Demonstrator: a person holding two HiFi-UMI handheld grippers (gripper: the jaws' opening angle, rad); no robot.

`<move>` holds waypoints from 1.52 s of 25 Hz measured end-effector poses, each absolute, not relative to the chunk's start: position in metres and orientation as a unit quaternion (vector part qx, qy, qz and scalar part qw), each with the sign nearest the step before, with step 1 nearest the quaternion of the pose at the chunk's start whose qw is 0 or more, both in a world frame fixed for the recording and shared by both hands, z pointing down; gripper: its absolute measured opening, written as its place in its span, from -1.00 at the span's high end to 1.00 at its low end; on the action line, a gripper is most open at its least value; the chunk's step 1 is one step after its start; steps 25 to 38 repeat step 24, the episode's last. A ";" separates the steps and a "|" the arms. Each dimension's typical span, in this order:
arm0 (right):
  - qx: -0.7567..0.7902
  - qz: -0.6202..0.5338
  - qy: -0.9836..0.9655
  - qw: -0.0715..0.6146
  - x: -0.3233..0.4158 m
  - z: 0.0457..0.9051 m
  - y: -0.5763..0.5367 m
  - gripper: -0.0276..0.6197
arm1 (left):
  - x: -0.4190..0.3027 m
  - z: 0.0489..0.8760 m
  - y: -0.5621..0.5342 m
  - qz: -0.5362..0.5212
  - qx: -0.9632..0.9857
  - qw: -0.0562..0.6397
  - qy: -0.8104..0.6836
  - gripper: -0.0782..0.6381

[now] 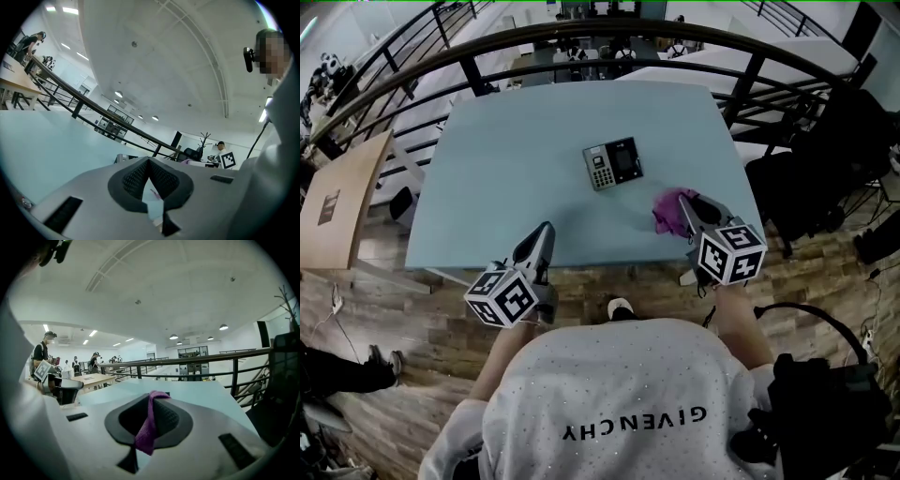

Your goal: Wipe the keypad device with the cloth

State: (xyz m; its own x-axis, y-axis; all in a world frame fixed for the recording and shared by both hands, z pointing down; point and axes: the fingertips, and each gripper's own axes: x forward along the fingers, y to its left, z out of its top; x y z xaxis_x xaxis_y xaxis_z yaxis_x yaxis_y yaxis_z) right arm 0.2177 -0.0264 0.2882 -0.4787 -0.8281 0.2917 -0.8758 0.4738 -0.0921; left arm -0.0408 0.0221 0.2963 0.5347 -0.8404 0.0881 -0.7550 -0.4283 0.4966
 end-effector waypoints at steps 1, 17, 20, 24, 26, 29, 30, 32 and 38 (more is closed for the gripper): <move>0.502 0.116 -0.851 0.107 0.219 0.291 -0.020 0.84 | -0.039 0.299 0.028 -0.084 0.841 0.249 -0.473 0.78; 0.497 0.137 -0.844 0.145 0.225 0.327 0.024 0.84 | -0.034 0.325 0.074 -0.074 0.830 0.278 -0.477 0.78; 0.498 0.144 -0.842 0.149 0.225 0.318 0.028 0.84 | -0.037 0.314 0.075 -0.074 0.827 0.285 -0.480 0.78; 0.496 0.155 -0.840 0.154 0.230 0.297 0.022 0.84 | -0.033 0.289 0.067 -0.073 0.825 0.291 -0.479 0.78; 0.496 0.155 -0.840 0.154 0.230 0.297 0.022 0.84 | -0.033 0.289 0.067 -0.073 0.825 0.291 -0.479 0.78; 0.496 0.155 -0.840 0.154 0.230 0.297 0.022 0.84 | -0.033 0.289 0.067 -0.073 0.825 0.291 -0.479 0.78; 0.496 0.155 -0.840 0.154 0.230 0.297 0.022 0.84 | -0.033 0.289 0.067 -0.073 0.825 0.291 -0.479 0.78; 0.496 0.155 -0.840 0.154 0.230 0.297 0.022 0.84 | -0.033 0.289 0.067 -0.073 0.825 0.291 -0.479 0.78; 0.496 0.155 -0.840 0.154 0.230 0.297 0.022 0.84 | -0.033 0.289 0.067 -0.073 0.825 0.291 -0.479 0.78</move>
